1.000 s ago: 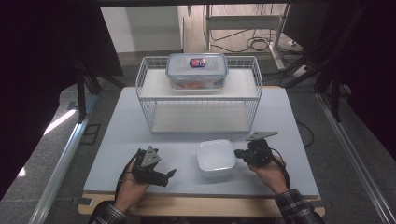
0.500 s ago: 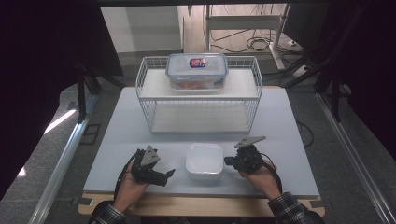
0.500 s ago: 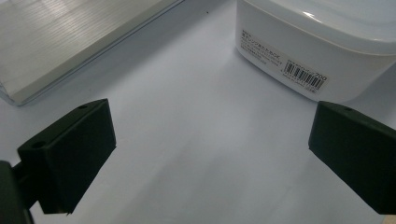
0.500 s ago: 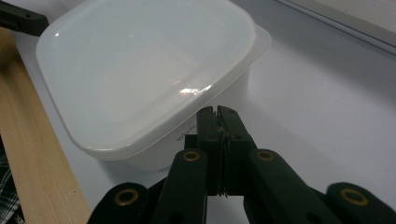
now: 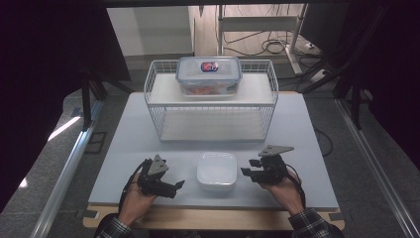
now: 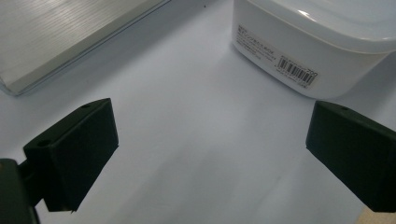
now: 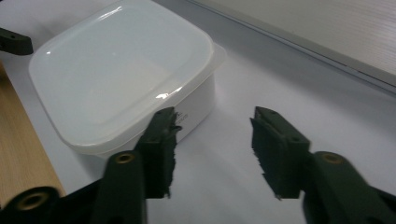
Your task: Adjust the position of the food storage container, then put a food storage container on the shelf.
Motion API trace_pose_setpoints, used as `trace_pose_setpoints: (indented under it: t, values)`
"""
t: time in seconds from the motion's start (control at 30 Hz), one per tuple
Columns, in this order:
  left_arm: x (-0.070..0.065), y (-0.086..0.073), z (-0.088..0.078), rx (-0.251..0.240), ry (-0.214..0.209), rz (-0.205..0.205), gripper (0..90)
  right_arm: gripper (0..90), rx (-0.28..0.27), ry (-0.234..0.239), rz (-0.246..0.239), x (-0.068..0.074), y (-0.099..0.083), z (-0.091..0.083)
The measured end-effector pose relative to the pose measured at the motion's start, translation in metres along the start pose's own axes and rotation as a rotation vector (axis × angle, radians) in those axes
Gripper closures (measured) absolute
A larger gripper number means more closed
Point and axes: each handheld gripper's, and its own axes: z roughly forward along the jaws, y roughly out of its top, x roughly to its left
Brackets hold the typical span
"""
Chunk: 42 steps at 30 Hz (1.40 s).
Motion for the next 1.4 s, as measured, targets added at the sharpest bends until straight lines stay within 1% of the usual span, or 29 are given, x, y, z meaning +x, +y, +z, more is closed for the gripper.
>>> trace_pose_setpoints:
  t: [0.07,0.17,0.23,0.33,0.43,0.63,0.7,0.77,0.8,0.97,1.03,1.1,1.2,1.3,1.33,1.37,1.4]
  values:
    - [-0.002,0.001,-0.001,0.004,-0.001,0.005,2.1,39.3,-0.011,-0.001,0.000,0.000,-0.001,-0.002]
    - [-0.004,0.001,-0.001,0.008,-0.010,0.013,2.4,30.2,-0.029,0.009,0.002,0.004,-0.003,-0.004]
    - [-0.006,0.000,-0.002,0.014,-0.008,0.031,2.5,23.8,-0.040,0.002,-0.012,0.006,-0.005,-0.005]
    - [-0.007,-0.003,-0.003,0.015,0.002,0.046,2.4,18.4,-0.055,0.014,-0.018,0.010,-0.008,-0.006]
    - [-0.006,-0.005,-0.004,-0.002,-0.012,0.042,1.9,13.9,-0.055,0.022,-0.023,0.012,-0.011,-0.005]
    - [-0.005,-0.006,-0.005,-0.027,-0.037,0.034,1.0,10.3,-0.027,0.034,-0.028,0.014,-0.018,-0.003]
    - [-0.004,-0.007,-0.005,-0.039,-0.045,0.034,0.5,9.3,-0.031,0.038,-0.031,0.014,-0.018,-0.003]
    - [-0.005,-0.007,-0.005,-0.045,-0.039,0.045,0.6,8.6,-0.037,0.045,-0.027,0.013,-0.018,-0.003]
    - [-0.005,-0.007,-0.005,-0.055,-0.042,0.041,0.6,8.3,-0.037,0.047,-0.025,0.013,-0.017,-0.004]
    - [-0.004,-0.007,-0.004,-0.076,-0.049,0.045,0.8,7.2,-0.049,0.043,-0.023,0.012,-0.016,-0.003]
    - [-0.004,-0.006,-0.004,-0.070,-0.055,0.037,0.8,6.8,-0.051,0.039,-0.022,0.013,-0.016,-0.003]
    - [-0.004,-0.003,-0.004,-0.037,-0.054,0.030,1.0,6.1,-0.055,0.036,-0.025,0.014,-0.015,-0.003]
    - [-0.006,0.002,-0.004,-0.013,-0.054,0.016,1.0,3.9,-0.054,0.033,-0.037,0.016,-0.012,-0.002]
    - [-0.008,0.009,-0.004,-0.002,-0.053,0.018,0.6,2.6,-0.055,0.041,-0.022,0.018,-0.008,-0.003]
    - [-0.008,0.011,-0.004,-0.003,-0.063,0.020,0.5,2.3,-0.051,0.037,-0.013,0.020,-0.006,-0.002]
    - [-0.007,0.014,-0.005,-0.017,-0.084,0.014,0.4,2.3,-0.050,0.036,-0.011,0.021,-0.005,-0.002]
    - [-0.007,0.016,-0.004,-0.028,-0.100,-0.001,0.9,2.7,-0.039,0.032,-0.015,0.022,-0.003,-0.001]
